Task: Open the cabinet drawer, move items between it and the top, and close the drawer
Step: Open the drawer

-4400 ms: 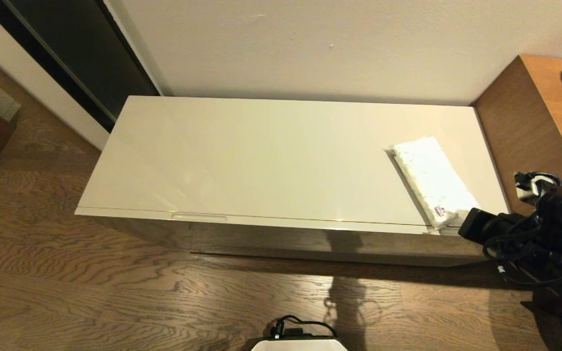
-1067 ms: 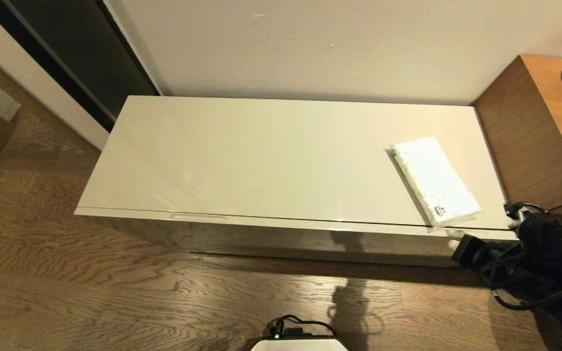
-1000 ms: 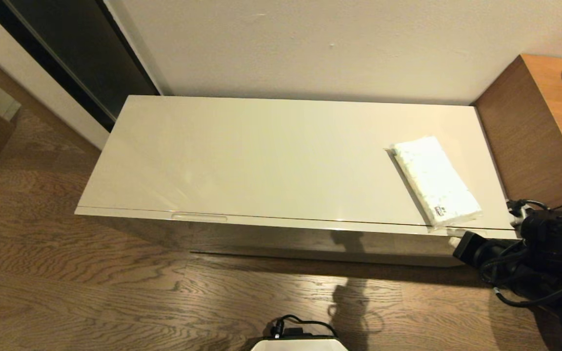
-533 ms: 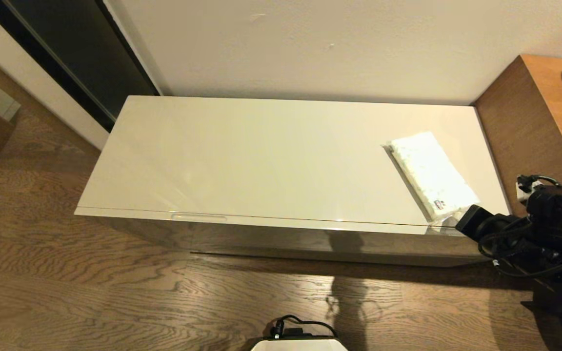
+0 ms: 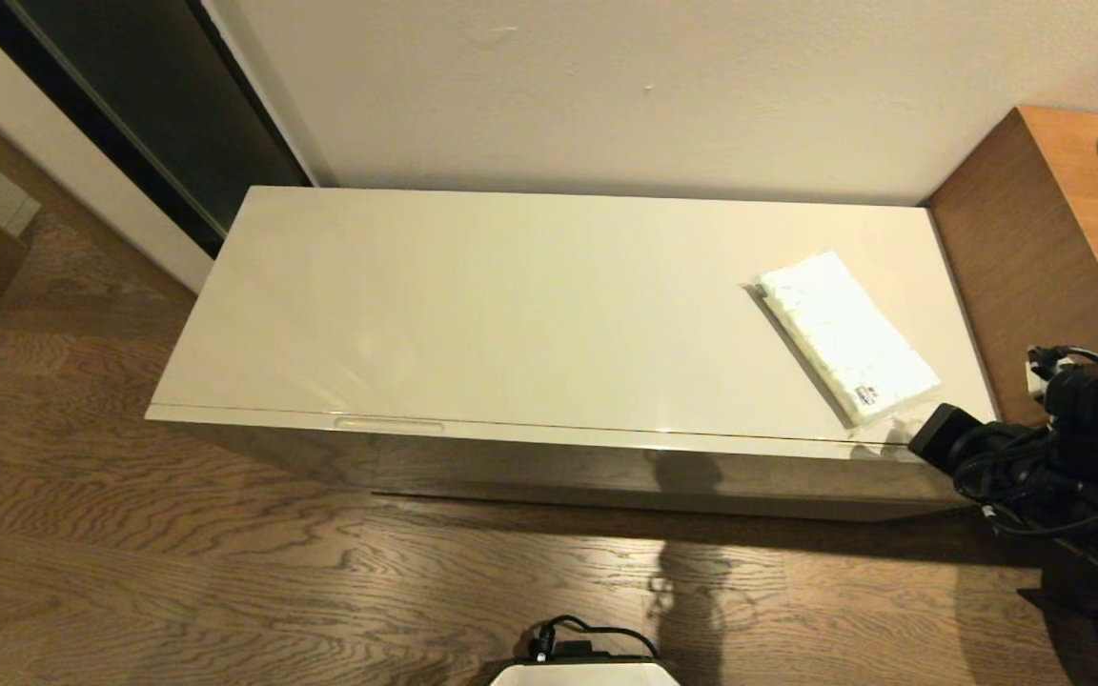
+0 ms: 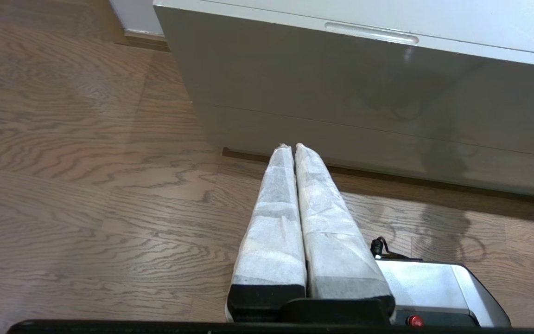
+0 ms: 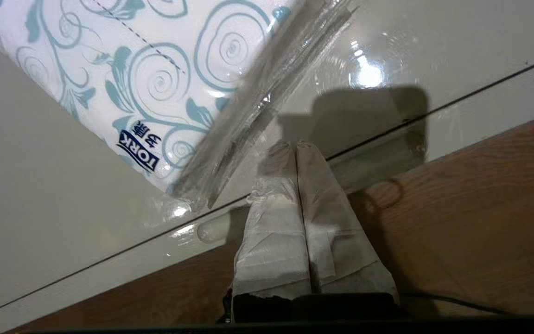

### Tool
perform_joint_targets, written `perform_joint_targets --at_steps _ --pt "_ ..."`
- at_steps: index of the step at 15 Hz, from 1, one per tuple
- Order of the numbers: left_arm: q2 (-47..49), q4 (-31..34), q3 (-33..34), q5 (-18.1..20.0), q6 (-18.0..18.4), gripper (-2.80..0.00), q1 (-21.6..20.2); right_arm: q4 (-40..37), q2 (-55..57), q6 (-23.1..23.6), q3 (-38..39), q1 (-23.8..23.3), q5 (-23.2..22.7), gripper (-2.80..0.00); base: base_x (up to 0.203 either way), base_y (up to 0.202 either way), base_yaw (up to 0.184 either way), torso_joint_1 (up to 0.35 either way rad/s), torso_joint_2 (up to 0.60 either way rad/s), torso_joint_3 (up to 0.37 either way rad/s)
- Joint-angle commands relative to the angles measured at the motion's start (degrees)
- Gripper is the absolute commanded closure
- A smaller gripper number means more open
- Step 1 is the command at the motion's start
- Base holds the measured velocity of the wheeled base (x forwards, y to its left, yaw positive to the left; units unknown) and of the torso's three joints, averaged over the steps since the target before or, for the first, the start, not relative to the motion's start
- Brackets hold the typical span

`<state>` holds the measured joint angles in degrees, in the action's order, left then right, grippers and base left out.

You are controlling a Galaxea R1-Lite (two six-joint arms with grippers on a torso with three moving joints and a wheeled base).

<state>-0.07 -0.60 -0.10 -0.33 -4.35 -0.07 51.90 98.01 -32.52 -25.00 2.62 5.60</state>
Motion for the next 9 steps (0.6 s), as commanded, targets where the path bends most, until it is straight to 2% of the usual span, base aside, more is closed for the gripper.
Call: perform_joint_targets --at_steps 1,9 --pt "0.07 -0.02 0.01 -0.02 -0.04 0.00 -0.01 0.57 0.34 -0.17 0.74 -0.08 -0.15 0.00 0.000 0.000 0.000 0.000 0.00 0.000" --pt "0.07 -0.02 0.01 -0.02 -0.04 0.00 -0.01 0.86 2.96 -1.13 1.62 0.01 0.06 0.00 0.000 0.000 0.000 0.000 0.00 0.000"
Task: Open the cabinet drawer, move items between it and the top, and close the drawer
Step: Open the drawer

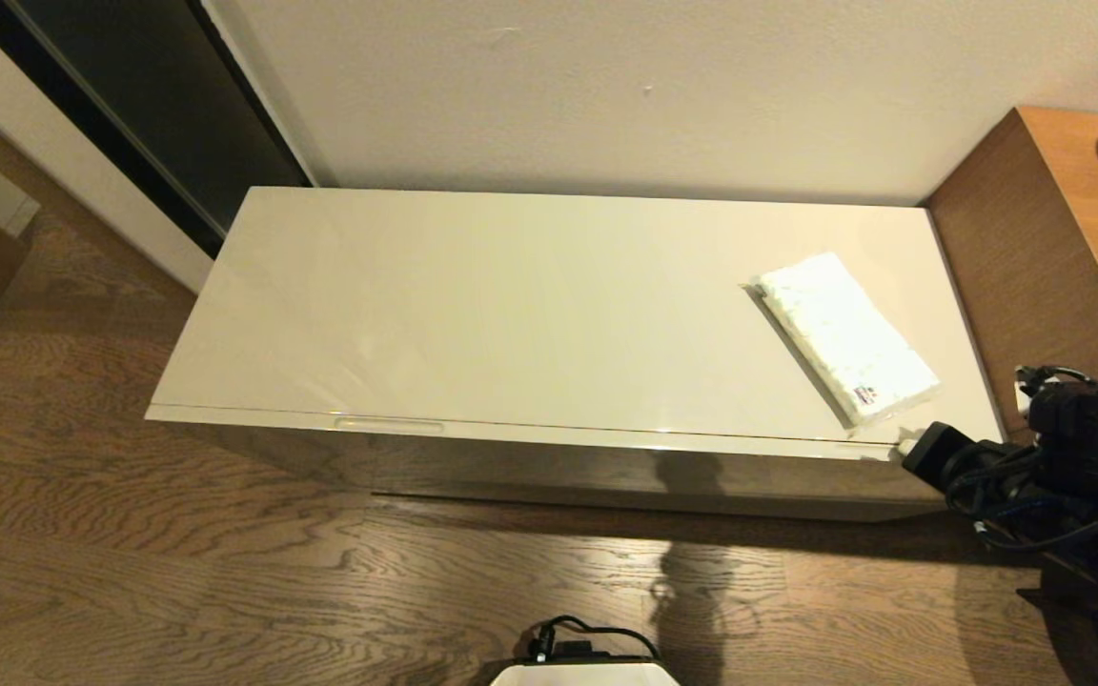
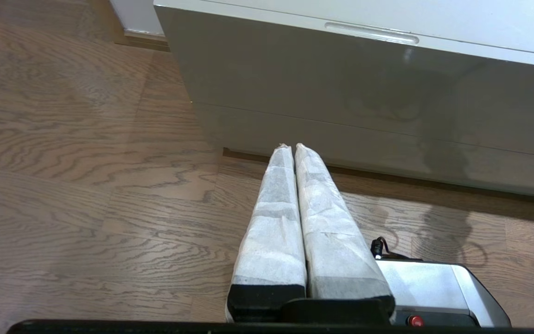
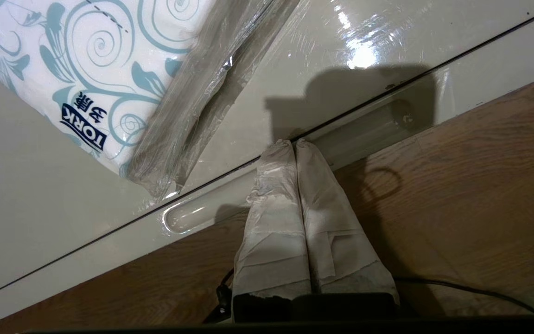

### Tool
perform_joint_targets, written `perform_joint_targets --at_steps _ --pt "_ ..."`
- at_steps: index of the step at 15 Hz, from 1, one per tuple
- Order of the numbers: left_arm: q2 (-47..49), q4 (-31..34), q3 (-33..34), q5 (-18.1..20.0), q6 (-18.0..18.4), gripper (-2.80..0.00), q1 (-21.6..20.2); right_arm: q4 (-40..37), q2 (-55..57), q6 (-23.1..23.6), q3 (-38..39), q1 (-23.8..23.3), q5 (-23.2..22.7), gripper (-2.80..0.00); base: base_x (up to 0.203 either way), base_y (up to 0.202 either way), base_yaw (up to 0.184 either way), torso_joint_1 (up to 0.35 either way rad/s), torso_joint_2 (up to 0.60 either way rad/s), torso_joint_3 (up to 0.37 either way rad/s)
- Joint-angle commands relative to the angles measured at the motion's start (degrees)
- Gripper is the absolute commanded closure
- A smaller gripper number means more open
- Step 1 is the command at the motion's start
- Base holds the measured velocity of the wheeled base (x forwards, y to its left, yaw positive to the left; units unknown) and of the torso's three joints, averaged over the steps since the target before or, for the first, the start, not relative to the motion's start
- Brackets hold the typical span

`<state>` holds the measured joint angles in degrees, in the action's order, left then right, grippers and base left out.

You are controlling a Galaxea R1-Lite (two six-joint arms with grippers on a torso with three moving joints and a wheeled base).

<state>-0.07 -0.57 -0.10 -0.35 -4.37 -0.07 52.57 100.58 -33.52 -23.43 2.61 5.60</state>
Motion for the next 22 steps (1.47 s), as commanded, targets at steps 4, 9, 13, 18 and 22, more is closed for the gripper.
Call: perform_joint_targets --at_steps 4,9,13,18,22 --pt "0.07 -0.04 0.01 0.00 -0.02 0.00 -0.01 0.09 0.01 -0.42 2.09 0.03 -1.98 0.00 0.000 0.000 0.000 0.000 0.00 0.000" --pt "0.07 -0.04 0.01 0.00 -0.02 0.00 -0.01 -5.99 -2.29 -0.34 2.63 0.03 -3.08 0.00 0.000 0.000 0.000 0.000 0.00 0.000" --pt "0.07 -0.04 0.01 0.00 -0.02 0.00 -0.01 -6.60 -2.73 -0.63 1.08 -0.06 -3.23 0.00 0.000 0.000 0.000 0.000 0.00 0.000" --pt "0.07 -0.04 0.01 0.00 -0.02 0.00 -0.01 -11.06 -6.56 -1.46 -4.90 -0.01 -2.70 0.00 0.000 0.000 0.000 0.000 0.00 0.000" --pt "0.07 -0.04 0.01 0.00 -0.10 0.00 -0.01 -10.82 -4.17 -1.73 -5.05 -0.06 -2.70 0.00 0.000 0.000 0.000 0.000 0.00 0.000"
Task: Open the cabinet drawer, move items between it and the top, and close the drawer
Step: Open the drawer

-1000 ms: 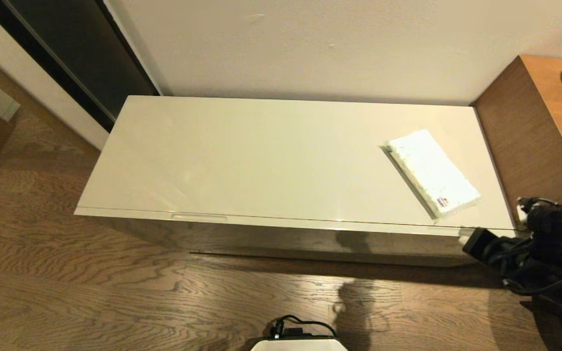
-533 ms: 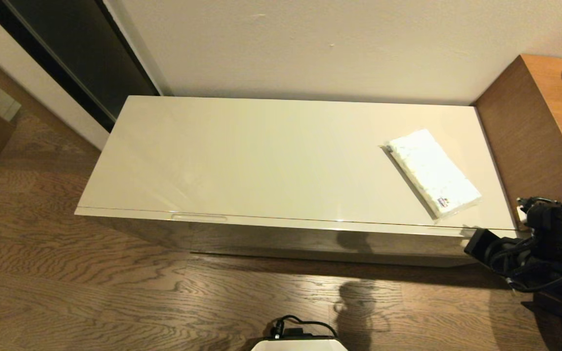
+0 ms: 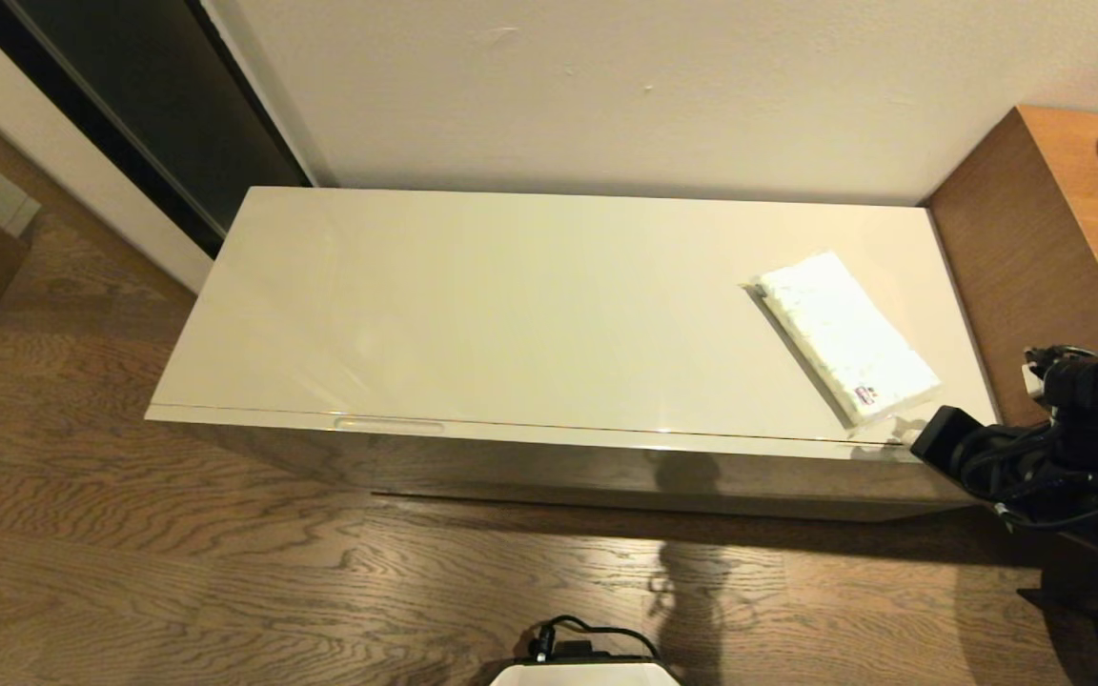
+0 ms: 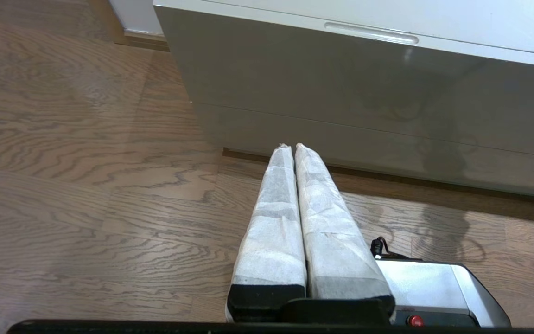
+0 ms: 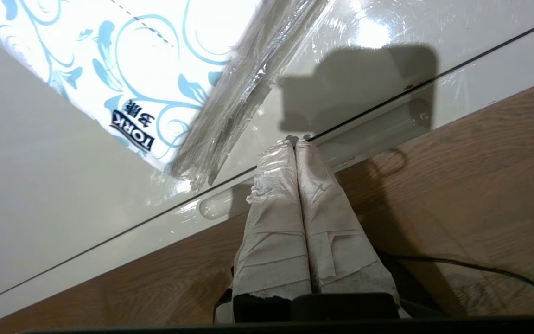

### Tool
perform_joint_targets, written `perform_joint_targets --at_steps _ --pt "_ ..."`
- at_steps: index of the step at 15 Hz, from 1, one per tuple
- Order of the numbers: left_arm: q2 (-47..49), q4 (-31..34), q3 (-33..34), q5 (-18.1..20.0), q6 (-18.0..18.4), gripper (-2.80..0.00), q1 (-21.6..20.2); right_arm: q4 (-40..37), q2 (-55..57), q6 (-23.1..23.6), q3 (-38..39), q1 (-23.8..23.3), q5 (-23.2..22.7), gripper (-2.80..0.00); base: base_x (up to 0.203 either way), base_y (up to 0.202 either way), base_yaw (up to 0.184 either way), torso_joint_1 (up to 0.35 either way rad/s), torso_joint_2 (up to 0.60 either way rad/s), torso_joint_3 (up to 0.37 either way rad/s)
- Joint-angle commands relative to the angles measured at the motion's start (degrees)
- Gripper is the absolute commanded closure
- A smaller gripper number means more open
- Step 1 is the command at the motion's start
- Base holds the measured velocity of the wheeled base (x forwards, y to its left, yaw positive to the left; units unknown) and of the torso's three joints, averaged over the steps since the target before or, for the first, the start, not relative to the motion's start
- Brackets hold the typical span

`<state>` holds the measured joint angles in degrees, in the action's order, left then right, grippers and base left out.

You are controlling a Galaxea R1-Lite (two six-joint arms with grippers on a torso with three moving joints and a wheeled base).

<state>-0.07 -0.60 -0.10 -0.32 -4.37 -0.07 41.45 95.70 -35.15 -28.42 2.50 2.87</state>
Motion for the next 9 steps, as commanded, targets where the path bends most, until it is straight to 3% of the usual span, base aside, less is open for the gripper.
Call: perform_joint_targets --at_steps 1,9 --pt "0.07 -0.02 0.01 -0.12 -0.07 0.00 -0.01 0.37 1.38 -1.07 -0.34 0.09 0.03 0.00 0.000 0.000 0.000 0.000 0.00 0.000" --pt "0.07 -0.02 0.01 -0.11 -0.03 0.00 -0.01 -0.09 2.35 -0.31 -0.20 0.05 -0.12 0.00 0.000 0.000 0.000 0.000 0.00 0.000"
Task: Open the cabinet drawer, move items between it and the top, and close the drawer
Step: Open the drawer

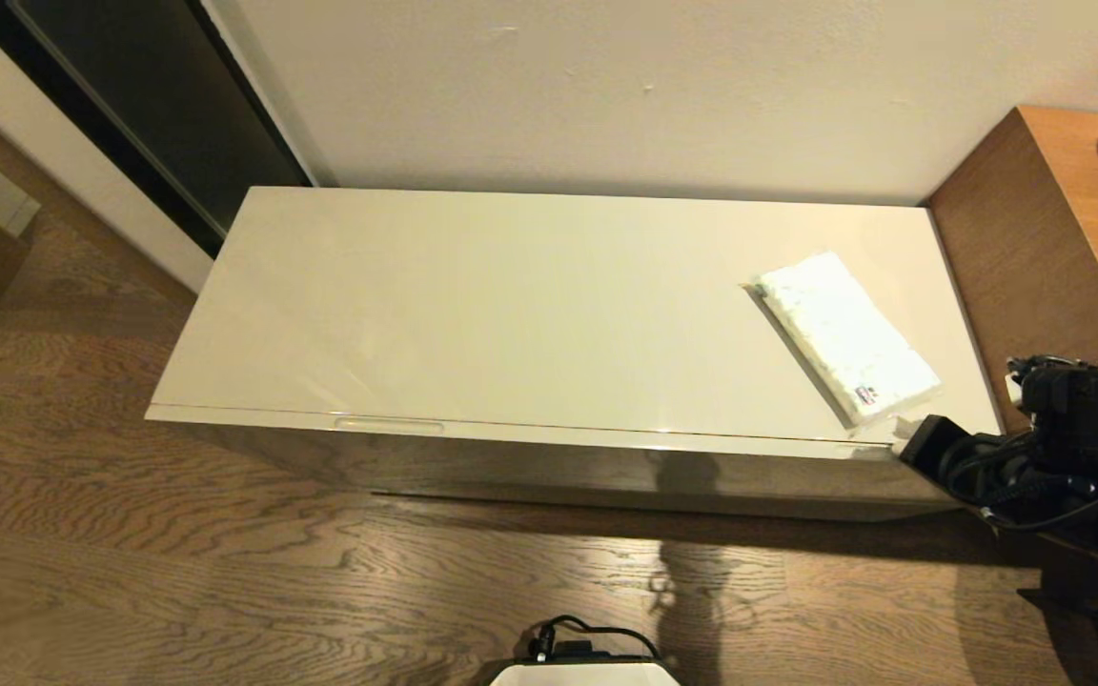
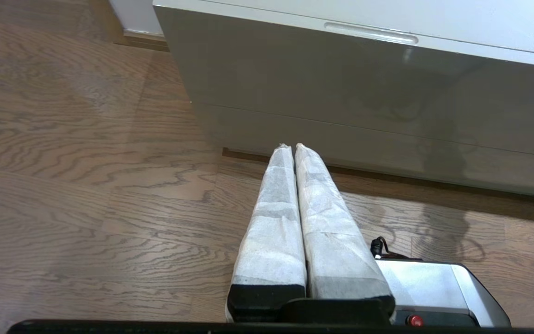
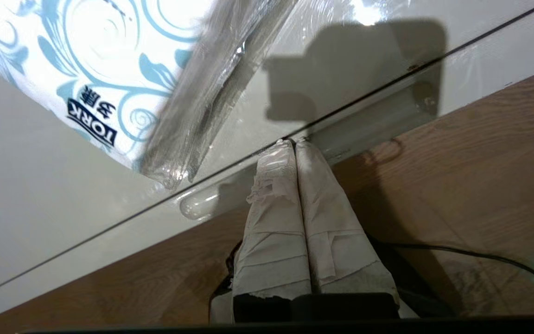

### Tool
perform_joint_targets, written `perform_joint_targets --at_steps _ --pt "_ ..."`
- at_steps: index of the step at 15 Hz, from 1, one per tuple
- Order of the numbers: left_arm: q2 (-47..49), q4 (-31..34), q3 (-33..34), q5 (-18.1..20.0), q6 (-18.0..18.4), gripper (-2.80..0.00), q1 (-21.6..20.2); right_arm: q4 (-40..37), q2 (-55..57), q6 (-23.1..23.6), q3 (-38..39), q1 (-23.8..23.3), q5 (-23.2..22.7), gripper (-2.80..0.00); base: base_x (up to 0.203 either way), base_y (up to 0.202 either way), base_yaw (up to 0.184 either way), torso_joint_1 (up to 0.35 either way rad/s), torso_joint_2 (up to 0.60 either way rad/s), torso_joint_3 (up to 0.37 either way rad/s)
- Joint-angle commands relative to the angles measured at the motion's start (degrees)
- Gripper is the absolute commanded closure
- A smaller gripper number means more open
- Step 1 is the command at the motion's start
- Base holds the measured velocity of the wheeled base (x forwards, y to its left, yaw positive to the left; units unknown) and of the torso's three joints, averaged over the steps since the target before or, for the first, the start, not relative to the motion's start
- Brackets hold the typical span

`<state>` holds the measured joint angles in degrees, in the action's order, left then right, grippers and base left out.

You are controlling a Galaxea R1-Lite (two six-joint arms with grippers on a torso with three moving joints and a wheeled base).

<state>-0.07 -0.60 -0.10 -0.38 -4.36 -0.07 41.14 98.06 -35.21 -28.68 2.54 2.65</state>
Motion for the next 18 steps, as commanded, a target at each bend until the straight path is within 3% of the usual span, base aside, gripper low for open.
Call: perform_joint_targets --at_steps 1,4,18 --pt "0.07 -0.02 0.01 0.03 -0.04 0.00 -0.01 0.17 0.08 0.54 0.29 -0.04 -0.18 0.00 0.000 0.000 0.000 0.000 0.00 0.000" --pt "0.07 -0.02 0.01 0.03 -0.04 0.00 -0.01 0.01 1.00 2.68 0.55 -0.43 -0.27 0.00 0.000 0.000 0.000 0.000 0.00 0.000" --pt "0.07 -0.02 0.01 0.03 -0.10 0.00 -0.01 -7.59 1.93 2.52 -0.14 -0.43 -1.06 0.00 0.000 0.000 0.000 0.000 0.00 0.000"
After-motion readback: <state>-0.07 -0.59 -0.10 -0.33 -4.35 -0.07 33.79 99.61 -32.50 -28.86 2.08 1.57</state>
